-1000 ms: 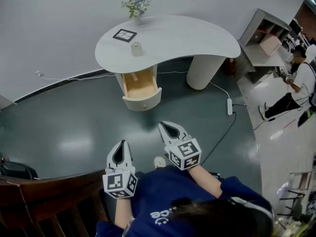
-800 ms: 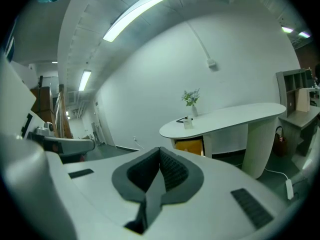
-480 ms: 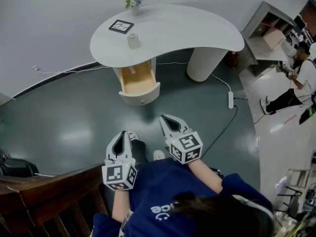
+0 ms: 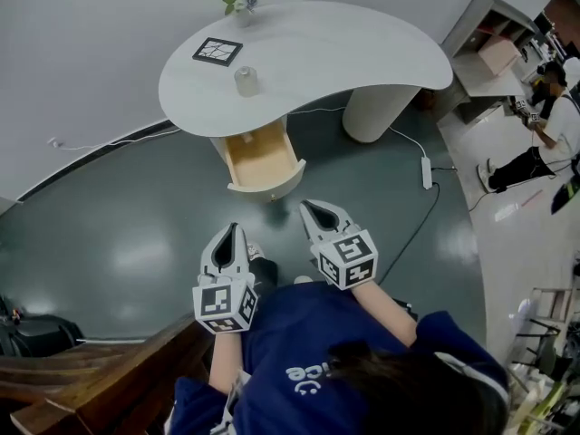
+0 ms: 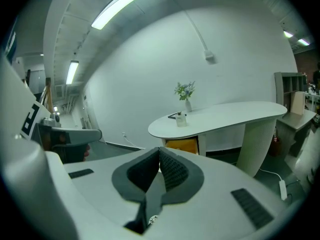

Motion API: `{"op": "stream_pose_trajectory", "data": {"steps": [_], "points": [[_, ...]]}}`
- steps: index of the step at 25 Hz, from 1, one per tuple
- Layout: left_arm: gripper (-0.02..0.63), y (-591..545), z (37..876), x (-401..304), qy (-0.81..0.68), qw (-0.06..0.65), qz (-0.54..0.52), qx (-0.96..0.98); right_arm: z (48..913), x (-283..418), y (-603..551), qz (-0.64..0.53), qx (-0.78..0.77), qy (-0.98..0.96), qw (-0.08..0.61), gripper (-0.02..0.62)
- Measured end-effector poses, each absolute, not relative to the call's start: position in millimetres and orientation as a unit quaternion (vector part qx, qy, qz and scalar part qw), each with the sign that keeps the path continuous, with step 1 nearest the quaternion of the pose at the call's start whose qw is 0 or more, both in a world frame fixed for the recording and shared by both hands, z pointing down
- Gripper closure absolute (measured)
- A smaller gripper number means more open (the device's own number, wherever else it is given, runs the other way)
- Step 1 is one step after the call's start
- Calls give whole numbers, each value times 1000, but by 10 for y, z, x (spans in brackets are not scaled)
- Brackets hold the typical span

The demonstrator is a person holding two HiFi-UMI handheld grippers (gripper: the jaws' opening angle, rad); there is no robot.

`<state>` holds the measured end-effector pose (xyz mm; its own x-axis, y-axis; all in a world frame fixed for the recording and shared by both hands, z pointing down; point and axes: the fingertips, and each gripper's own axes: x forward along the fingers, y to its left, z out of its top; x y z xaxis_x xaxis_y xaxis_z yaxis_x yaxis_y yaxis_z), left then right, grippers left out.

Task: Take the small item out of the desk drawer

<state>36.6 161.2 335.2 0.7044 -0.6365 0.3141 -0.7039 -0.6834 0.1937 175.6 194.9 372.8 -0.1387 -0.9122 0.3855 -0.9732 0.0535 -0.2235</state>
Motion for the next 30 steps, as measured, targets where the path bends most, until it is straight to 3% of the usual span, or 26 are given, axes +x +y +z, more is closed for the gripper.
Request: {"op": "stream_pose_trajectory", "data": {"steps": [21,30], "points": [[601,-105,3535,-90,-314,158,134,927,4151,1565,493,242,696,-661,143,586],[601,-194,3659,-336,-351,177,145,908,4514,1525,132,234,634,-697,240,586]]}}
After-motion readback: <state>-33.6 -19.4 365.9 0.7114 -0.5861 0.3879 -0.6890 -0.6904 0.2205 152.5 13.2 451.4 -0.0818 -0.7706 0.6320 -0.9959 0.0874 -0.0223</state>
